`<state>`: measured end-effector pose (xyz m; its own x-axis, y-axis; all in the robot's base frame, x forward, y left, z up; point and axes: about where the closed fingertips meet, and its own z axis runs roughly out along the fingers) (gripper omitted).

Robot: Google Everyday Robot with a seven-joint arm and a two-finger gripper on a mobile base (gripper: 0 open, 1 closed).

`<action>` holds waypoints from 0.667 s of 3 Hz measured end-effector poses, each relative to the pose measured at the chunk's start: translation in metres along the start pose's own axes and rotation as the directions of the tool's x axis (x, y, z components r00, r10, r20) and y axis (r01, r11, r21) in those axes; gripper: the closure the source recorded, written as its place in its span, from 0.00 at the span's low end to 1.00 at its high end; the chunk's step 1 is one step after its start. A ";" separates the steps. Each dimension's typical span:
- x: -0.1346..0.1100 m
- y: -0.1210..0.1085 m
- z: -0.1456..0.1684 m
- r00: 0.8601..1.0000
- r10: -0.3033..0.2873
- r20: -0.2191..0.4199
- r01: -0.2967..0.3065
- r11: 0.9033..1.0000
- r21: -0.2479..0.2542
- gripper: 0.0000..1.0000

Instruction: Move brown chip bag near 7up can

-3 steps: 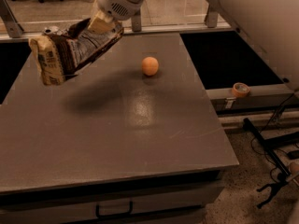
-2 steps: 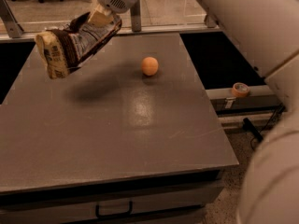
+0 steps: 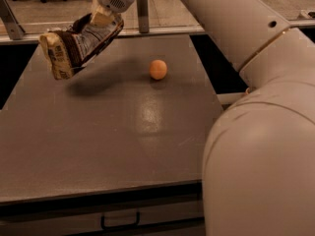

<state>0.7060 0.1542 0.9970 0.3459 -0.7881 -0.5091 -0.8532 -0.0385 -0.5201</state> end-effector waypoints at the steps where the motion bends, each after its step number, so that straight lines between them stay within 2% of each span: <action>1: 0.004 -0.005 0.013 1.000 -0.010 -0.008 0.010 1.000 -0.008 0.36; 2: 0.005 -0.008 0.022 0.999 -0.021 -0.025 0.021 1.000 -0.004 0.13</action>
Offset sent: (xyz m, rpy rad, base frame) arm 0.0242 0.0111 -0.0128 -0.0493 -0.0338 -0.0077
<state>0.7225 0.1642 0.9839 0.3545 -0.8020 -0.4808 -0.8470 -0.0576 -0.5284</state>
